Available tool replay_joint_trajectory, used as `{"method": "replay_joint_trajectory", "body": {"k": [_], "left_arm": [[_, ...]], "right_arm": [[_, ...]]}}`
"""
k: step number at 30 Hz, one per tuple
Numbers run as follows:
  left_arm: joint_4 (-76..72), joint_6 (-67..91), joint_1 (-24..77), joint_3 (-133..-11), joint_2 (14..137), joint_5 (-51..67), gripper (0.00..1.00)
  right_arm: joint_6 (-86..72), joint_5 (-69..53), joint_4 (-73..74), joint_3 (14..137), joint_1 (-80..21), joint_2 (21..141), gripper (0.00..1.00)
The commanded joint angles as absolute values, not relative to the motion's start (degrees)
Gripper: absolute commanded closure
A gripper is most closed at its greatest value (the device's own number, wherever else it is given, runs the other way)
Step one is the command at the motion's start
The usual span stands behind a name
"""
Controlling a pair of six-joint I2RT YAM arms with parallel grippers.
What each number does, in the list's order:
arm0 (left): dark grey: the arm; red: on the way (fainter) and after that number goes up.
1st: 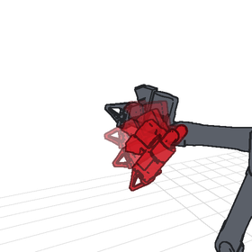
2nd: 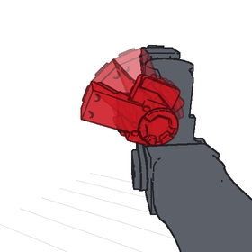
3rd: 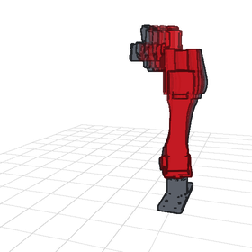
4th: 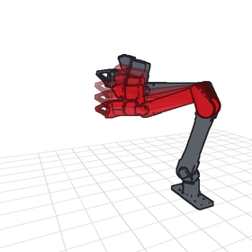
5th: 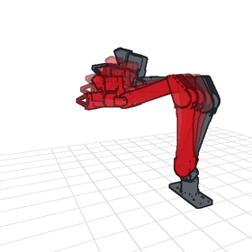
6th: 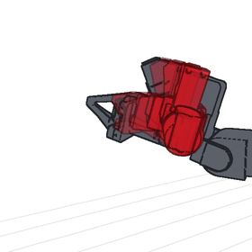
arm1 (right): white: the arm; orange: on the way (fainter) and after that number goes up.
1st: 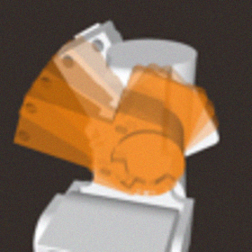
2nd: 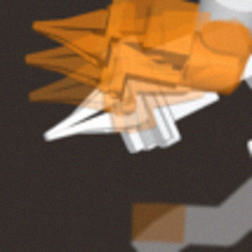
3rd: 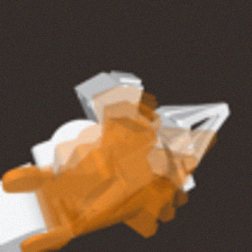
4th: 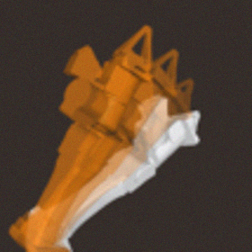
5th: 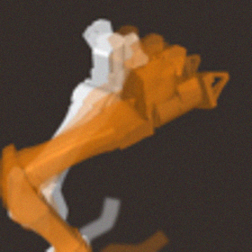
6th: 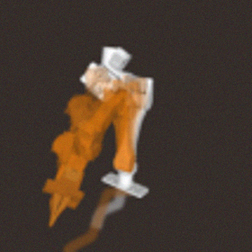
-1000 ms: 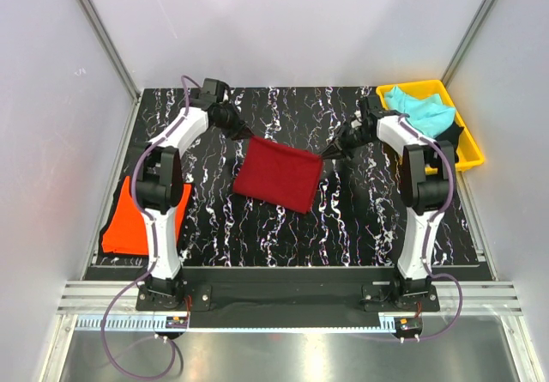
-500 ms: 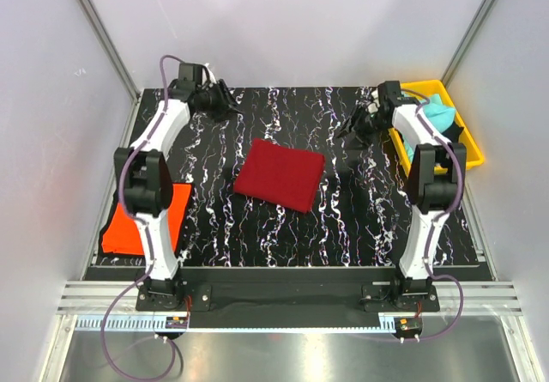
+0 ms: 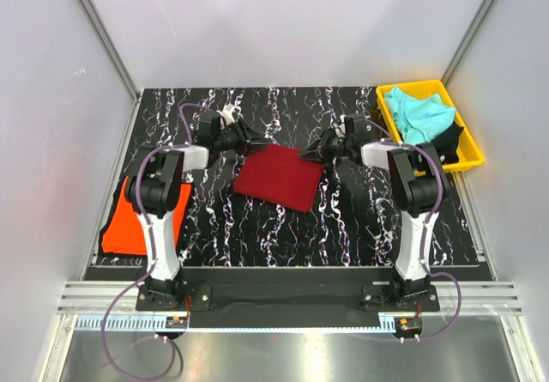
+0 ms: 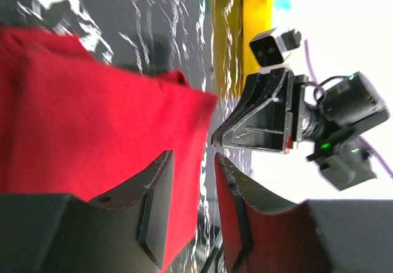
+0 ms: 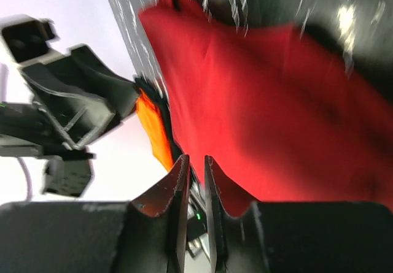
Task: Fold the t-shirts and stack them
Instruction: Fold the tshirt
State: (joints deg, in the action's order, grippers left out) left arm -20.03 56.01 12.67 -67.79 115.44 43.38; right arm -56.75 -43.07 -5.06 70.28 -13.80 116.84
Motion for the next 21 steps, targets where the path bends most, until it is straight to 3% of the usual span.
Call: {"method": "replay_joint_trajectory", "body": {"k": [1, 11, 21], "left_arm": [[-36.12, 61.08, 12.3, -70.92, 120.12, 44.74, 0.63], [-24.28, 56.17, 10.29, -83.58, 132.79, 41.14, 0.66], [-7.4, 47.56, 7.74, -87.97, 134.82, 36.57, 0.69]], "right_arm": [[-64.76, -43.07, -22.39, 71.36, -13.45, 121.63, 0.78], [-67.32, -42.63, -26.45, 74.44, -12.05, 132.01, 0.77], [-65.4, -42.63, -24.09, 73.91, -9.05, 133.86, 0.73]]}}
